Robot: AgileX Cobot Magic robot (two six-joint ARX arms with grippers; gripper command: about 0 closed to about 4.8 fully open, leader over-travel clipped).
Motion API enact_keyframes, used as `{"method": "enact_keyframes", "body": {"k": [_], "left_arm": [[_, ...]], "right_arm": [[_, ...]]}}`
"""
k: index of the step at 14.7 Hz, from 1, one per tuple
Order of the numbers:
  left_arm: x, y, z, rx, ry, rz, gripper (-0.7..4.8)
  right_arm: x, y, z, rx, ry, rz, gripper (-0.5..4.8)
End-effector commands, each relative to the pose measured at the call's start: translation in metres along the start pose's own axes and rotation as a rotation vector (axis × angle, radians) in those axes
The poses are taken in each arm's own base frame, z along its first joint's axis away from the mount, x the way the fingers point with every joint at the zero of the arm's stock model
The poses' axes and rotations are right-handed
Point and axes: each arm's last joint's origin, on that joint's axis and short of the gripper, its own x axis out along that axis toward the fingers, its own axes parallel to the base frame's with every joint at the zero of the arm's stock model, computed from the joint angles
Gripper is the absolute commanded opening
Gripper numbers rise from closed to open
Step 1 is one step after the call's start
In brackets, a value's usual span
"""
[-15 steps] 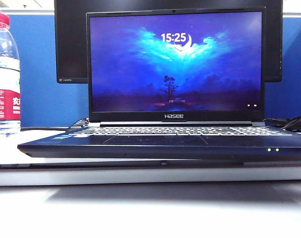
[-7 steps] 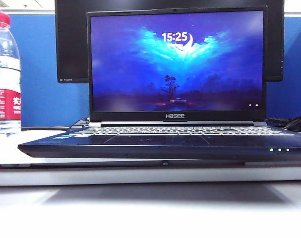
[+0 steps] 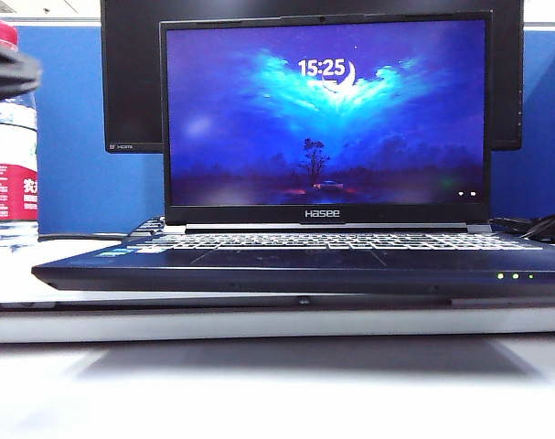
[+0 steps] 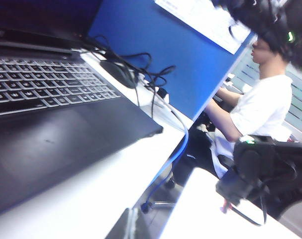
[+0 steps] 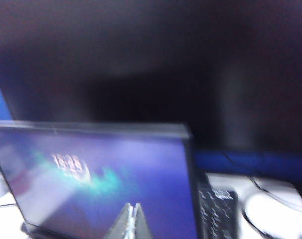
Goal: Close the lid of the black laptop.
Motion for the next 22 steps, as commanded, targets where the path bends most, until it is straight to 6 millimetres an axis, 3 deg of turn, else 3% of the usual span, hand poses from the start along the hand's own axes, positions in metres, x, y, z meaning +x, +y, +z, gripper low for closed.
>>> {"method": "enact_keyframes", "body": {"k": [1,3,5,8,11,13,17,22], "left_arm": [[0.007,0.001,-0.003,-0.047,0.076,-0.038,0.17],[0.016,0.001,0.004,-0.068,0.089,-0.051,0.17],[0.030,-0.001,0.024,-0.005,0.121,-0.034,0.17],[0.075,0.007,0.050,0.033,0.298,-0.083,0.17],[0.128,0.032,0.044,-0.075,0.534,-0.161,0.18],[0.151,0.045,0.037,-0.133,0.652,-0.206,0.18],[0.163,0.044,0.034,-0.126,0.680,-0.240,0.18],[0.170,0.018,0.016,-0.110,0.773,-0.215,0.18]], "right_arm": [[0.030,0.003,0.027,-0.036,0.001,0.098,-0.06],[0.046,0.014,0.038,-0.072,0.005,0.140,-0.06],[0.060,0.025,0.045,-0.095,0.033,0.142,-0.06],[0.083,0.031,0.056,-0.107,0.070,0.166,-0.06],[0.102,0.030,0.067,-0.155,0.119,0.152,-0.06],[0.119,0.028,0.069,-0.212,0.222,0.156,-0.06],[0.149,0.024,0.061,-0.242,0.331,0.228,-0.06],[0.162,0.027,0.069,-0.292,0.245,0.239,-0.06]]}}
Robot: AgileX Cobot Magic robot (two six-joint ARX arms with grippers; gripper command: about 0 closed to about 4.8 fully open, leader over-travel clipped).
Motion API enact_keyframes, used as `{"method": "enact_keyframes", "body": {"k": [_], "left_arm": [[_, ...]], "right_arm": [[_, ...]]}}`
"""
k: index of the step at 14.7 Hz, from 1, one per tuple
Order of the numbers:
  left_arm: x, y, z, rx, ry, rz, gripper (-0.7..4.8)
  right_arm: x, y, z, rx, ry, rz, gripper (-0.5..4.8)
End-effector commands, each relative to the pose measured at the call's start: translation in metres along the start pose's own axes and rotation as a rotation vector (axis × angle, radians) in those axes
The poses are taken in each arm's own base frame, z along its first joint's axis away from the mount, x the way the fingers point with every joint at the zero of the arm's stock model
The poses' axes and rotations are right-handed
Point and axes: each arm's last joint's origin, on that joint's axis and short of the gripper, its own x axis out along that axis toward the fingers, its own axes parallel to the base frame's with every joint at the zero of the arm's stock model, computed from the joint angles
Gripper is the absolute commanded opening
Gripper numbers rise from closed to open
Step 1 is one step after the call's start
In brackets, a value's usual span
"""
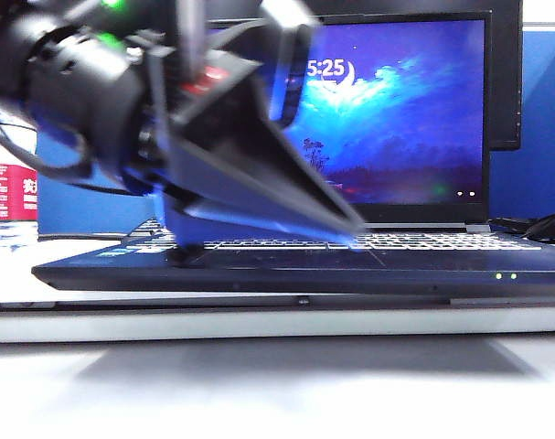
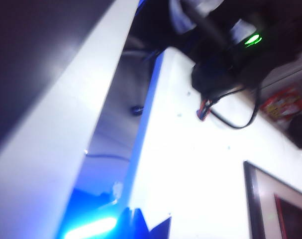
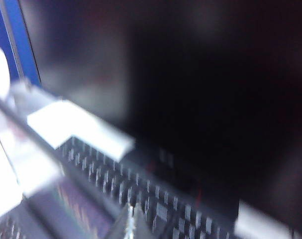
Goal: Close the lid of the black laptop.
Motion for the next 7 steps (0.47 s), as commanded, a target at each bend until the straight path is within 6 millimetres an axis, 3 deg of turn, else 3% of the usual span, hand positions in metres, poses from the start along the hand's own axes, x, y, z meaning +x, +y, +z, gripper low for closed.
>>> {"method": "enact_keyframes", "body": {"k": [1,4,7], "left_arm": [[0.014,-0.011,-0.007,-0.026,0.053,0.083,0.18],[0.025,-0.018,-0.013,0.003,0.073,0.332,0.18],[0.029,-0.022,-0.006,0.078,-0.011,0.465,0.18]], "right_arm": [[0.004,-0.003,0.012,-0.030,-0.050,-0.009,-0.06],[0.014,-0.007,0.010,-0.041,-0.030,-0.027,-0.06],[0.026,-0.010,0.001,-0.033,0.003,-0.020,-0.06]]}}
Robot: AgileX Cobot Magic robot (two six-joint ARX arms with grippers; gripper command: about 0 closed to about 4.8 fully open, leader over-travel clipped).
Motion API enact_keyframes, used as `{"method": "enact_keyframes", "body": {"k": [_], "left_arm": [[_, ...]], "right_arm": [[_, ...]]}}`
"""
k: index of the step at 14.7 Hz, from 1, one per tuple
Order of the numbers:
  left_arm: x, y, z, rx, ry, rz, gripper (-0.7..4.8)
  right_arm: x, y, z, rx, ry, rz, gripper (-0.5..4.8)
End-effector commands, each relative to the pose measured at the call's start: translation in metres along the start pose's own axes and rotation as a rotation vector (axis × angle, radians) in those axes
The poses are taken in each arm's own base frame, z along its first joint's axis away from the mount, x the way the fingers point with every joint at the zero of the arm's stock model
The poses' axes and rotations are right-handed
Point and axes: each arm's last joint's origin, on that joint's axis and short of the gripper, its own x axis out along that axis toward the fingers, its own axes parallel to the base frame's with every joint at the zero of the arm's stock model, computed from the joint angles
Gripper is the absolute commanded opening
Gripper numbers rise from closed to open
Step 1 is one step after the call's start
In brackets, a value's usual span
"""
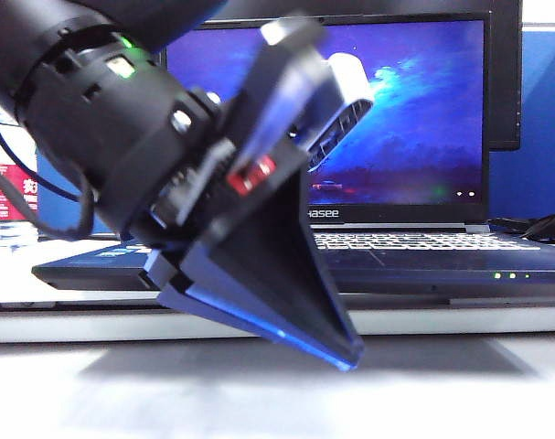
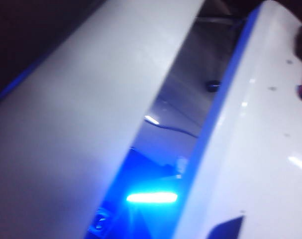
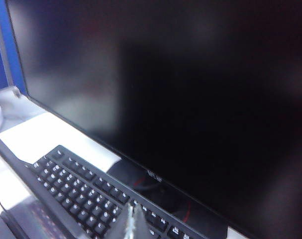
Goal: Close the lid of the black laptop.
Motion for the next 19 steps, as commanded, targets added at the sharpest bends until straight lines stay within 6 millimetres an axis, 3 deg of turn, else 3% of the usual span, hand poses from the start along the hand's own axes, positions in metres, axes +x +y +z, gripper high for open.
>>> {"method": "enact_keyframes", "body": {"k": [1,5,9,17,19], "left_arm": [[-0.002,-0.001,0.015,0.056,-0.156,0.144,0.18],[-0.002,-0.007,0.023,0.115,-0.238,0.223,0.17],[0.000,-0.009,0.019,0.134,-0.214,0.292,0.17],[0.001,-0.013,0.018,0.141,-0.239,0.421,0.17],[0.001,-0.013,0.018,0.141,-0.238,0.421,0.17]], "right_arm": [[0.008,-0.002,-0.004,-0.003,0.008,-0.005,-0.06],[0.011,-0.004,-0.003,-0.036,-0.002,-0.056,-0.06],[0.017,-0.007,-0.004,-0.042,-0.005,-0.066,-0.06],[0.054,-0.015,-0.001,-0.070,0.060,-0.037,-0.06],[0.063,-0.007,-0.007,-0.075,0.139,0.006,-0.06]]}}
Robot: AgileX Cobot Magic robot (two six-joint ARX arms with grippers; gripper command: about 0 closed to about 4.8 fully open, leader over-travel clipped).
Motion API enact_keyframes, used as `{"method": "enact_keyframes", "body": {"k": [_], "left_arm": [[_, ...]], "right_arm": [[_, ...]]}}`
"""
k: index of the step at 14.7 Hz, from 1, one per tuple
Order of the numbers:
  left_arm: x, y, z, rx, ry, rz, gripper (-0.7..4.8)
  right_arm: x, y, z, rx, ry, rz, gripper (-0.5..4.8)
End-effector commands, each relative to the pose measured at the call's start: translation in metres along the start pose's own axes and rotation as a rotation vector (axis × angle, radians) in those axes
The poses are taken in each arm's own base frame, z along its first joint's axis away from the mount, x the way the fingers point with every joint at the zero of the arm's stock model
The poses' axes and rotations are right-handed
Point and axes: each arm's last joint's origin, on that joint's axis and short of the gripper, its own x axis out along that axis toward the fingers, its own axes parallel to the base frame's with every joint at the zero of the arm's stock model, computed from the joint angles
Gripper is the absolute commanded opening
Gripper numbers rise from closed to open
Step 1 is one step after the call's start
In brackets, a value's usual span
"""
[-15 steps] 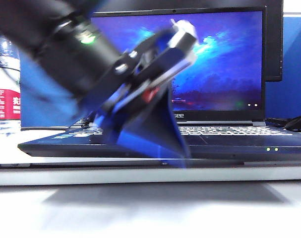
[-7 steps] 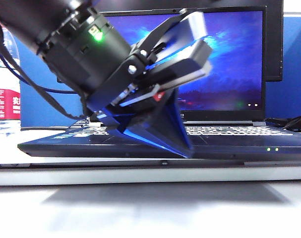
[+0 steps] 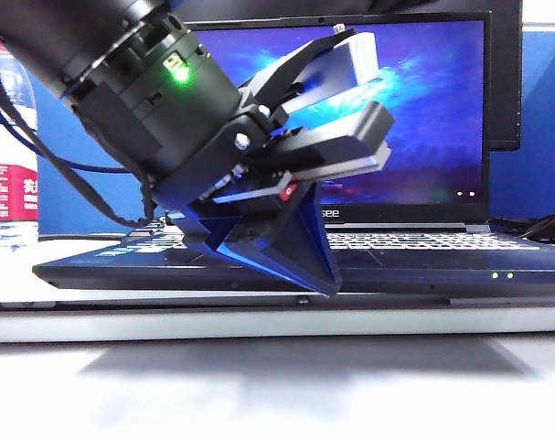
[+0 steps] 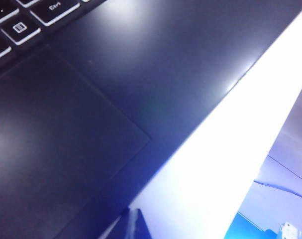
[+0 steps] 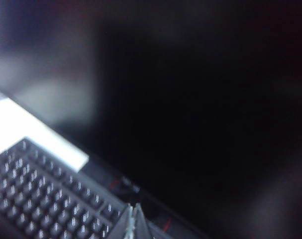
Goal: Close the lid of the black laptop.
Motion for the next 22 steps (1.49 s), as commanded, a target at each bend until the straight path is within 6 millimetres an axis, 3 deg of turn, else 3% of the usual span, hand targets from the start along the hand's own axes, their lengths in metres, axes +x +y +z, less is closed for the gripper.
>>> {"method": "enact_keyframes", "body": {"k": [1,7,15,22], "left_arm": [[0.000,0.002,0.004,-0.007,-0.033,0.036,0.17],[0.000,0.002,0.004,-0.009,-0.039,0.055,0.17],[0.000,0.002,0.004,-0.007,-0.039,0.055,0.17],[0.000,0.002,0.003,-0.007,-0.030,0.052,0.17]], "right_arm": [[0.005,0.012,-0.005,-0.027,0.090,0.058,-0.06],[0.004,0.029,-0.018,-0.051,0.263,0.128,-0.06],[-0.019,0.038,-0.031,0.003,0.478,0.221,-0.06],[-0.027,0.070,-0.031,0.003,0.560,0.379,-0.06]]}}
